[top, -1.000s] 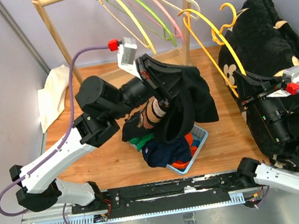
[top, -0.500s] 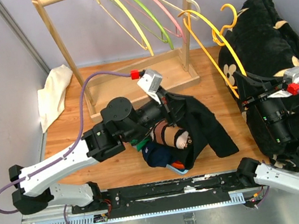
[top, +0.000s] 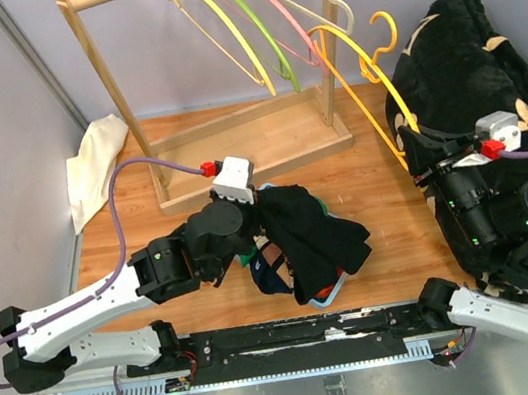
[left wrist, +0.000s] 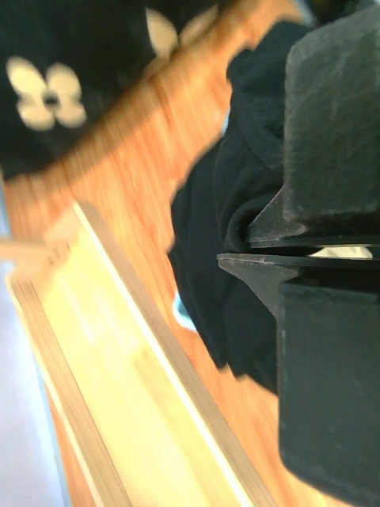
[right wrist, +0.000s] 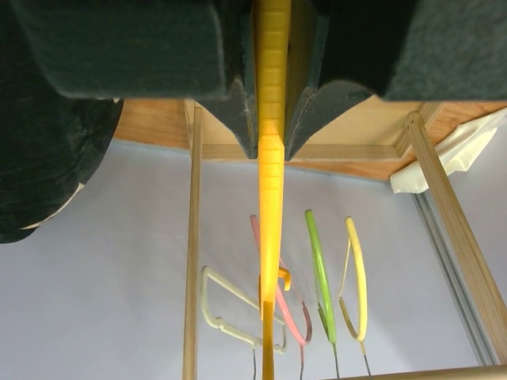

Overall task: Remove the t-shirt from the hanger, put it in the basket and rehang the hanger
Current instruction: Place the T-shirt in the bin.

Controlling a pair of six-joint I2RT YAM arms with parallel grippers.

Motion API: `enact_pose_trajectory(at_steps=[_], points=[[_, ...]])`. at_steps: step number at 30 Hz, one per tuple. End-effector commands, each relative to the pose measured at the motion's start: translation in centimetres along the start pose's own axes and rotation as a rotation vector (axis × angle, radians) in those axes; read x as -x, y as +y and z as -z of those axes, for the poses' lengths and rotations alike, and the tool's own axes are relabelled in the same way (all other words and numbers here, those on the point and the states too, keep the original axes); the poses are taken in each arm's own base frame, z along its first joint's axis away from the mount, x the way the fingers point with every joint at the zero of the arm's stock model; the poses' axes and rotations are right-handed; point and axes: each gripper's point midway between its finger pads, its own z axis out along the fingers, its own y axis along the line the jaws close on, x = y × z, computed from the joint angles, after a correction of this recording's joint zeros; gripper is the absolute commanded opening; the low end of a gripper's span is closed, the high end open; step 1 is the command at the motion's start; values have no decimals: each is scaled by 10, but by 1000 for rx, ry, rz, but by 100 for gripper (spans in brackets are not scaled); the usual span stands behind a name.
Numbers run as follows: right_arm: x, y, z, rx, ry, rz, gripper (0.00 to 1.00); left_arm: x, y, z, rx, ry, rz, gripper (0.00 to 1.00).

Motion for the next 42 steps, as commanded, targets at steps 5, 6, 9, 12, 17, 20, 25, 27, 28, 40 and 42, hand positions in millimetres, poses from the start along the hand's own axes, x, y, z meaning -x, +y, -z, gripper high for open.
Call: enact_pose_trajectory(at_steps=[5,6,9,12,17,20,25,27,28,40,42], points=[[-3,14,-14,25,-5,4,1,-47,64,-4,351,72,-193,0],[-4,15,-15,26,-4,5,1,-54,61,-7,333,84,-202,1],[-7,16,-17,28,2,10,1,-72,47,-17,263,94,-186,1],[-11,17,-18,26,9,17,1,-96,38,-26,210,111,-186,1],[-14,19,-22,26,17,34,1,-141,22,-43,141,189,-202,1],[-17,22,-25,30,21,41,1,-167,8,-54,93,236,-205,0],[-17,21,-27,22,16,48,1,-201,-10,-73,41,296,-223,0],[-15,19,-26,16,12,50,1,-214,-15,-82,31,328,-245,0],[-14,18,-25,14,8,50,1,-219,-17,-86,27,340,-251,0],[-5,6,-12,-4,-15,42,1,-255,-16,-93,34,455,-271,1],[-5,5,-11,-5,-17,40,1,-246,-15,-90,39,450,-268,1]])
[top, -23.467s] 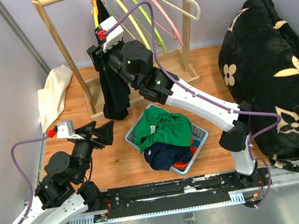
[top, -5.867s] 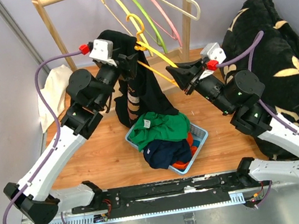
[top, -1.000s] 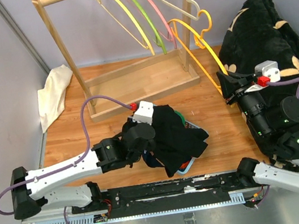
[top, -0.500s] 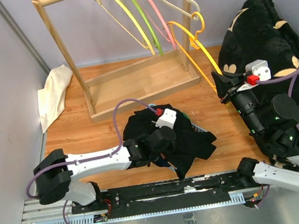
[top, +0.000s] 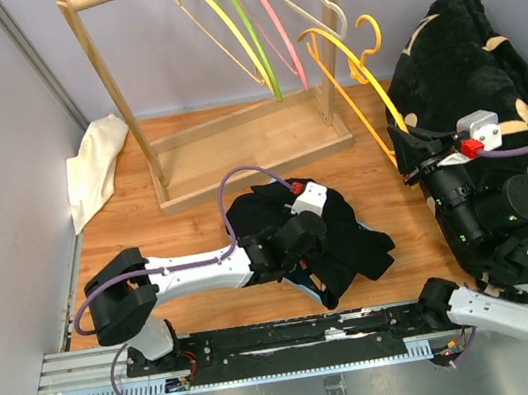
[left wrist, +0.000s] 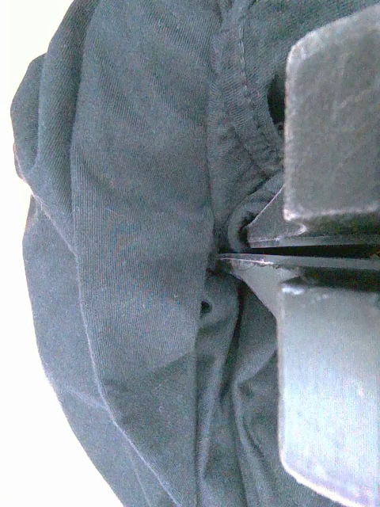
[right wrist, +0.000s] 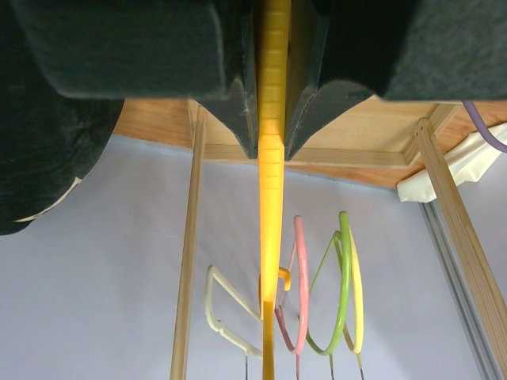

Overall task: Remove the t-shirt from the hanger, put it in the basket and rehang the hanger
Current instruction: Place the T-shirt in the bin.

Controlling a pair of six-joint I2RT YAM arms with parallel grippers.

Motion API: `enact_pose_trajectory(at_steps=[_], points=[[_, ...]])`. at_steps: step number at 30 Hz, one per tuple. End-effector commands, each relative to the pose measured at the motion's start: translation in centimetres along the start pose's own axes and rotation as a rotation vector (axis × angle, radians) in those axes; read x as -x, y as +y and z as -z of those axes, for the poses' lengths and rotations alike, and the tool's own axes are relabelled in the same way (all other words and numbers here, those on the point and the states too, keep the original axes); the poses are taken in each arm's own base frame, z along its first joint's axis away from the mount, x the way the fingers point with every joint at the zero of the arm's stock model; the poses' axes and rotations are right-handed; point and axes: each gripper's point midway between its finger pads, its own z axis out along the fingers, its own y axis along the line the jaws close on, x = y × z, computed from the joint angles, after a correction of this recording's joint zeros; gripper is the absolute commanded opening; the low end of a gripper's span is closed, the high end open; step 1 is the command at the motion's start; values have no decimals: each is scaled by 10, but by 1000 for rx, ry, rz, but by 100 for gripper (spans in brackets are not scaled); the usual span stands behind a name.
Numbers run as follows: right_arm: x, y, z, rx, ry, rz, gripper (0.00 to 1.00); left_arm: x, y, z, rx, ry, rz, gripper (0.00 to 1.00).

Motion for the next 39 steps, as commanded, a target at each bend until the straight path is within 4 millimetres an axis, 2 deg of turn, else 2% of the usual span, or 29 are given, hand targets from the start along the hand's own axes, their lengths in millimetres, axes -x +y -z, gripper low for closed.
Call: enact_pose_trajectory(at_steps=[1,3,6,9,12,21,27,31,35,39], points=[[10,-7,3,-23,-37,-11,1,-39,0,9,-40,145,-47,1],[11,-6,3,-21,-41,-13,1,-30,2,14,-37,144,-49,4],[15,-5,2,-13,-49,-16,1,-14,5,26,-28,131,-56,24],[17,-4,1,-6,-53,-17,1,6,6,40,-33,93,-47,49],[18,-2,0,-1,-54,-18,1,27,0,54,-86,52,-17,60],[25,-3,-1,-4,-67,-14,1,82,-7,95,-228,-70,80,68],[29,-4,-1,-4,-77,-19,1,106,8,118,-237,-129,112,73],[33,-2,-3,2,-80,-14,1,108,21,124,-201,-142,106,73],[34,0,-7,5,-76,-3,1,107,23,131,-230,-153,83,74],[37,6,-11,29,-82,-8,1,111,33,138,-211,-183,111,74]])
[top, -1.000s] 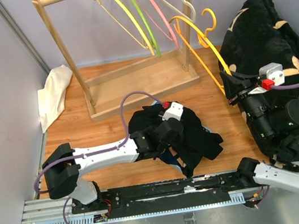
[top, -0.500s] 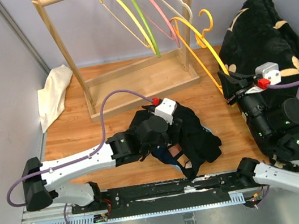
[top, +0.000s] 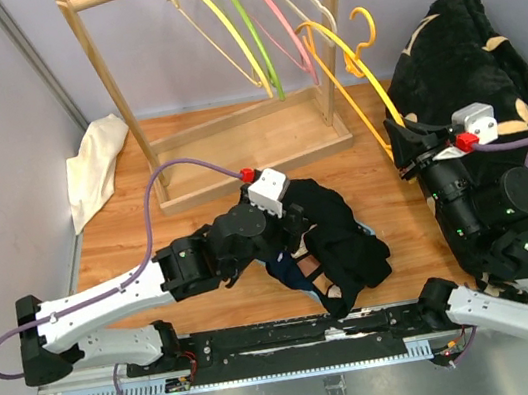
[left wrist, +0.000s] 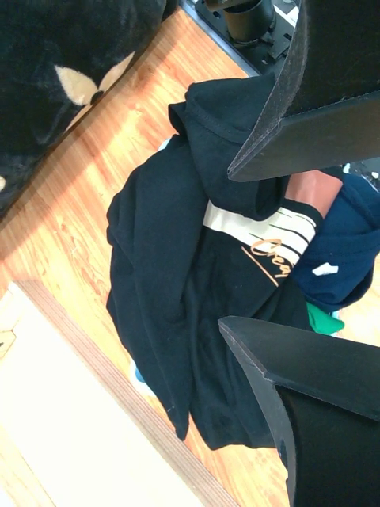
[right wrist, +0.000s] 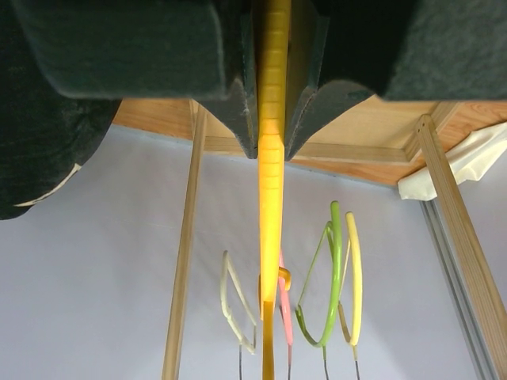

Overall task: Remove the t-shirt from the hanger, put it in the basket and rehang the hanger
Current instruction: Place the T-shirt in the bin, then place the hanger on the clothesline.

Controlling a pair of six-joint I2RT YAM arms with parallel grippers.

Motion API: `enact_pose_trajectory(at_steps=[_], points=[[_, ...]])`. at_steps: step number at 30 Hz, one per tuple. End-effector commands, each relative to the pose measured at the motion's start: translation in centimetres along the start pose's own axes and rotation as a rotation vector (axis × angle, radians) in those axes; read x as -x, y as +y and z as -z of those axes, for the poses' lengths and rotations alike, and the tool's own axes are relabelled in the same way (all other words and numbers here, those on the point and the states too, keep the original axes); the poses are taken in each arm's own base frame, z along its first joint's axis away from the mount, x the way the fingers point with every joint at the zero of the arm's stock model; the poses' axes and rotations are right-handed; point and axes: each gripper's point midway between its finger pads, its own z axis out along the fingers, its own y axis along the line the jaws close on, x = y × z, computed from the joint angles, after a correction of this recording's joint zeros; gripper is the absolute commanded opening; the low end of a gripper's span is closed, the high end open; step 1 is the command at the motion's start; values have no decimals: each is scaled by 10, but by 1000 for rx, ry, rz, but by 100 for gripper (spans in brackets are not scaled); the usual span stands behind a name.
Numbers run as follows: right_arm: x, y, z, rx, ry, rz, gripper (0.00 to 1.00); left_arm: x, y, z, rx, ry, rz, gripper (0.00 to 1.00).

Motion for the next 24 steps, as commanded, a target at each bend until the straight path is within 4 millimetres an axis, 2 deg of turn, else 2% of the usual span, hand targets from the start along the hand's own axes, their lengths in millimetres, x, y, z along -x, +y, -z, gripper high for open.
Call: enact_pose_trajectory(at_steps=[1,5,11,16,24], points=[[28,4,-5,26,-73,-29,1,12,11,15,23,-58,18,74],[35,21,-14,94,-90,-34,1,18,35,26,112,-138,83,76],[52,38,-28,150,-127,-50,1,20,57,41,170,-215,150,88],[59,45,-40,154,-142,-50,1,14,59,46,159,-221,184,90],[71,41,-56,98,-163,-7,1,7,60,47,146,-227,202,90]])
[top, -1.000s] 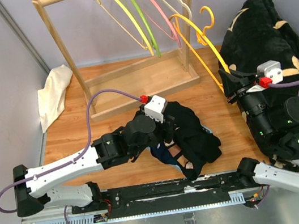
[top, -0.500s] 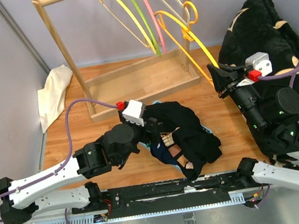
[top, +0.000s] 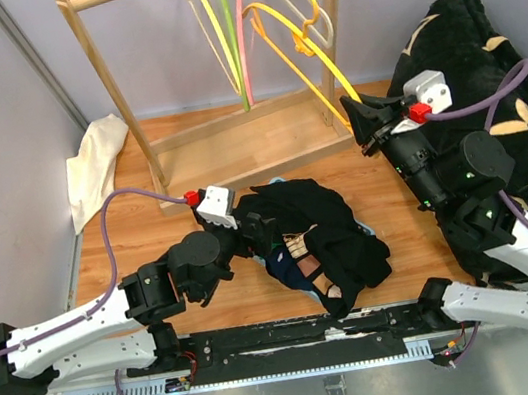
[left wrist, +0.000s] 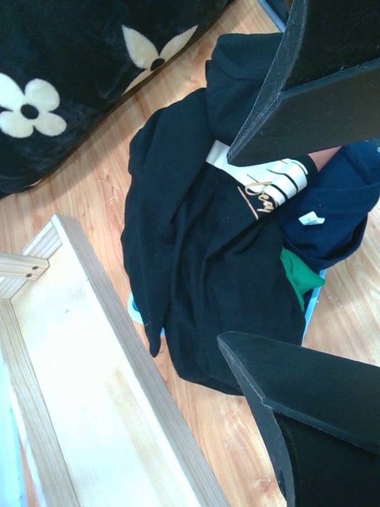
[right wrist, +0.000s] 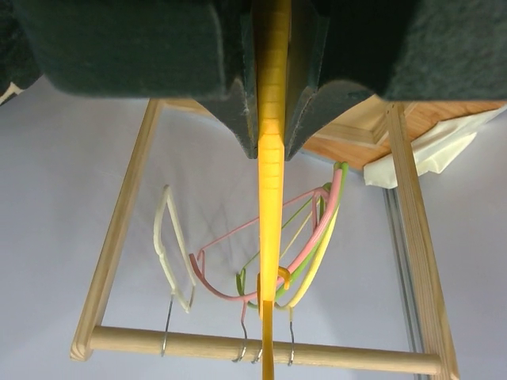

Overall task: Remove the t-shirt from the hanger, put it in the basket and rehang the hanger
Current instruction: Place the hanger on the clothesline.

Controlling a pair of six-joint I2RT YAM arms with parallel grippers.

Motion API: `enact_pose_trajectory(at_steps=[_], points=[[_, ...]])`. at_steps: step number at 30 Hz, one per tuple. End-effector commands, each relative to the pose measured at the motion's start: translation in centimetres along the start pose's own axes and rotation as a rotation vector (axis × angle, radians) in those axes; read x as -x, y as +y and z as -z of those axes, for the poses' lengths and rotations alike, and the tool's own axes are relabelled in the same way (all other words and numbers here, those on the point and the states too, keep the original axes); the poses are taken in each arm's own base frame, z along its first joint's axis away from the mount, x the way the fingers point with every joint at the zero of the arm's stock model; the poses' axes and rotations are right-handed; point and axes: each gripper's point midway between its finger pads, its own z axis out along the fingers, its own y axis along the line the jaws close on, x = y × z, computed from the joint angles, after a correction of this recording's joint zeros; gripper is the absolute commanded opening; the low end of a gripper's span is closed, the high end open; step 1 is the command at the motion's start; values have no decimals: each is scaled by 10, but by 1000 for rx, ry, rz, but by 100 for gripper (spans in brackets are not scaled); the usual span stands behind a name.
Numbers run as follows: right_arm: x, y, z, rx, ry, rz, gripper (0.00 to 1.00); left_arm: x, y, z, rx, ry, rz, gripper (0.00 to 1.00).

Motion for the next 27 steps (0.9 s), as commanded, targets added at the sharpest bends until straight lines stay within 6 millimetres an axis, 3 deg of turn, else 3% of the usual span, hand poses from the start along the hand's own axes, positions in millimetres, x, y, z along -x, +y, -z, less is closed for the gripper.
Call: enact_pose_trajectory(at_steps=[1,7,13,20,27], points=[[46,-14,-8,-59,-109,4,1,10,-1,2,-1,-47,57,90],[43,-15,-22,-98,-87,14,1,12,1,4,-5,-57,62,90],[53,-13,-24,-83,-133,5,1,12,5,7,2,-67,69,90],[70,-1,-21,-8,-201,-25,1,11,10,10,6,-74,82,90],[60,25,-38,86,-186,-45,1,8,12,9,16,-80,85,90]])
